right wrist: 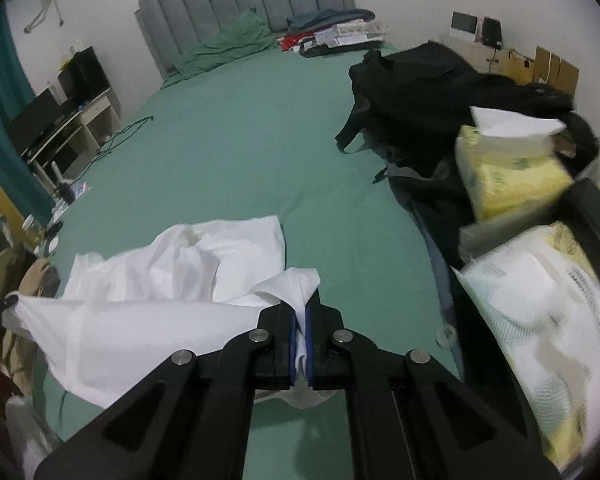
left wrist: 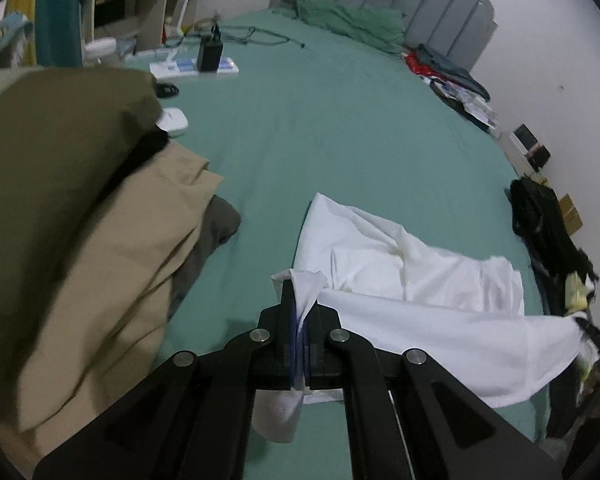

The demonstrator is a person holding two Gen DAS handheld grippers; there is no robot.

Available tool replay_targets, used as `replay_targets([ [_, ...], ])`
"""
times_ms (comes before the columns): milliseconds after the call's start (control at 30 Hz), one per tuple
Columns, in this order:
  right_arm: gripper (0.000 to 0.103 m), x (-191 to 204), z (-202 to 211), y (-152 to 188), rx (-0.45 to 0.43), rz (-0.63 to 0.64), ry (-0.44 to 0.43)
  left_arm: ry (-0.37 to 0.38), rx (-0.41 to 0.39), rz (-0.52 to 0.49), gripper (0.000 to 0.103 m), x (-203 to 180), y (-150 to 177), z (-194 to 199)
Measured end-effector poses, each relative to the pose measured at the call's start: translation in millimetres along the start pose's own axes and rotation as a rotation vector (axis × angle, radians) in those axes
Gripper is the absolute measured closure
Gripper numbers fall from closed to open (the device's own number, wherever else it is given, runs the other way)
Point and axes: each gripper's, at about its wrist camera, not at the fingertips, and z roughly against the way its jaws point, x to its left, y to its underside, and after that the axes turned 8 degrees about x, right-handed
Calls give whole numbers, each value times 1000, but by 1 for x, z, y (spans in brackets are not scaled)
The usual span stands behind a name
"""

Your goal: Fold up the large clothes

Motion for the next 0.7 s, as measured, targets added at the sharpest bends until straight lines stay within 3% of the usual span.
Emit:
replay_targets([
  [300,98,-6,-89,-59,27,-54,-17,-10,87,69,100,6,-56,-82],
  [333,98,-7,-95,-62,21,-54,-19,-1,106,78,98,8,-61,-92],
  [367,97,-7,-103,-66,5,-48,-27,2,127,88,87,10,-64,-101],
  [400,93,-7,-110,-67,-12,-39,-30,4,139,96,80,11,-66,-106],
  [433,89,-6,-116,-68,-13,-37,-21,8,139,108,65,13,-66,-109],
  [467,77,-6,-120,-67,-10,-34,-10,16,131,114,59,14,-64,-107],
  [500,58,-6,-122,-65,-6,-27,1,29,122,114,58,15,-60,-104],
  [567,38,-8,-117,-60,-11,-22,8,29,122,99,57,17,-48,-100],
  [700,37,-21,-94,-53,-34,-73,2,-9,126,74,54,25,-19,-93],
])
